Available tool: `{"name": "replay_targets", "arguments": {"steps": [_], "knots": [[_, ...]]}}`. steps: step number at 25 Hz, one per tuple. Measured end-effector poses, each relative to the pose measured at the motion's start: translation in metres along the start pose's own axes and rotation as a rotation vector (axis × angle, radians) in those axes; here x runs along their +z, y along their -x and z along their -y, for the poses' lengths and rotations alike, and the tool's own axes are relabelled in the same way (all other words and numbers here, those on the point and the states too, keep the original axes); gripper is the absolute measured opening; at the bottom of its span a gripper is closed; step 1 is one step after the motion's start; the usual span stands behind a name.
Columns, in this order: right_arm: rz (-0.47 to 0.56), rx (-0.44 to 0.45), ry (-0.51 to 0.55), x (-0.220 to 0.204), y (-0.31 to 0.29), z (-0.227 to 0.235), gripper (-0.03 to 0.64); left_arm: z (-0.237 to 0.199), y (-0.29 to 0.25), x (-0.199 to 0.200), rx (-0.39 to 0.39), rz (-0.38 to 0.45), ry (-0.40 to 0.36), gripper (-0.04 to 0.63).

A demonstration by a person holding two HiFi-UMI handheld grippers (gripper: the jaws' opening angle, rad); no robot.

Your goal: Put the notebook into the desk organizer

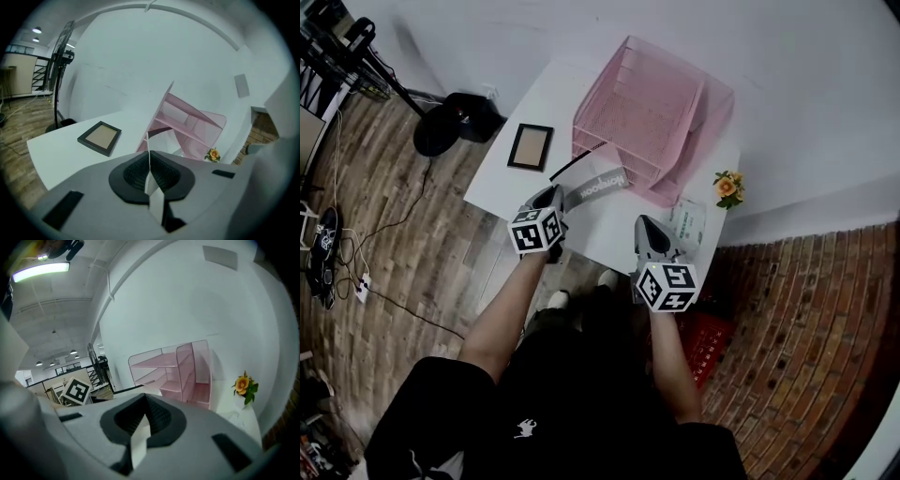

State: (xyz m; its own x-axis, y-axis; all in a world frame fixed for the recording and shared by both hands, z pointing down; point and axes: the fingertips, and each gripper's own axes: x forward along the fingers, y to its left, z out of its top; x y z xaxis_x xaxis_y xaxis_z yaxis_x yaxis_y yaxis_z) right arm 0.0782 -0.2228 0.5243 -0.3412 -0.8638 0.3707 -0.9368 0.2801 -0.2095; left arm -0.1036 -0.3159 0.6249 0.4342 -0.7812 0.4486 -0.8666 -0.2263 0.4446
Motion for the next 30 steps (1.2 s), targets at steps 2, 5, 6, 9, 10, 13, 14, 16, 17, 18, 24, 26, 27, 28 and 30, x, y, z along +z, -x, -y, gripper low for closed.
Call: {"name": "replay_targets", "arguments": {"steps": [2, 5, 6, 9, 10, 13, 14, 16, 17, 18, 24, 26, 27, 28, 30], "knots": [[-0.02, 0.007, -0.005, -0.007, -0.009, -0.002, 0.002, -0.001, -0.001, 0.003, 0.005, 0.015, 0.065, 0.009], [-0.054, 0.009, -0.02, -0.02, -0.023, 0.0, 0.002, 0.001, -0.004, 0.001, 0.011, 0.026, 0.139, 0.009], [-0.064, 0.01, -0.025, -0.024, -0.027, 0.001, 0.002, 0.002, -0.005, 0.0, 0.016, 0.027, 0.147, 0.009], [-0.085, 0.017, -0.03, -0.031, -0.036, 0.001, 0.002, 0.007, -0.009, -0.004, 0.026, 0.023, 0.149, 0.009], [-0.089, 0.019, -0.028, -0.032, -0.038, 0.001, 0.002, 0.008, -0.01, -0.005, 0.031, 0.023, 0.151, 0.009], [-0.101, 0.024, -0.024, -0.035, -0.043, 0.002, 0.002, 0.01, -0.014, -0.008, 0.05, 0.024, 0.134, 0.009], [-0.102, 0.024, -0.023, -0.035, -0.045, 0.003, 0.002, 0.012, -0.016, -0.008, 0.056, 0.025, 0.124, 0.009], [-0.104, 0.024, -0.021, -0.034, -0.047, 0.005, 0.002, 0.014, -0.02, -0.009, 0.066, 0.031, 0.12, 0.011], [-0.104, 0.025, -0.021, -0.034, -0.048, 0.006, 0.002, 0.015, -0.021, -0.009, 0.071, 0.034, 0.122, 0.011], [-0.104, 0.026, -0.023, -0.034, -0.049, 0.007, 0.002, 0.016, -0.023, -0.009, 0.075, 0.037, 0.125, 0.011], [-0.117, 0.019, -0.004, -0.035, -0.054, 0.016, 0.002, 0.026, -0.034, -0.007, 0.085, 0.045, 0.121, 0.015], [-0.125, 0.015, 0.009, -0.035, -0.058, 0.019, 0.002, 0.03, -0.039, -0.007, 0.089, 0.046, 0.097, 0.017], [-0.127, 0.017, 0.011, -0.034, -0.059, 0.02, 0.002, 0.032, -0.042, -0.006, 0.09, 0.046, 0.086, 0.018], [-0.128, 0.019, 0.01, -0.034, -0.061, 0.02, 0.002, 0.034, -0.044, -0.006, 0.092, 0.046, 0.079, 0.02], [-0.129, 0.023, 0.005, -0.034, -0.063, 0.023, 0.002, 0.036, -0.049, -0.006, 0.1, 0.046, 0.078, 0.025]]}}
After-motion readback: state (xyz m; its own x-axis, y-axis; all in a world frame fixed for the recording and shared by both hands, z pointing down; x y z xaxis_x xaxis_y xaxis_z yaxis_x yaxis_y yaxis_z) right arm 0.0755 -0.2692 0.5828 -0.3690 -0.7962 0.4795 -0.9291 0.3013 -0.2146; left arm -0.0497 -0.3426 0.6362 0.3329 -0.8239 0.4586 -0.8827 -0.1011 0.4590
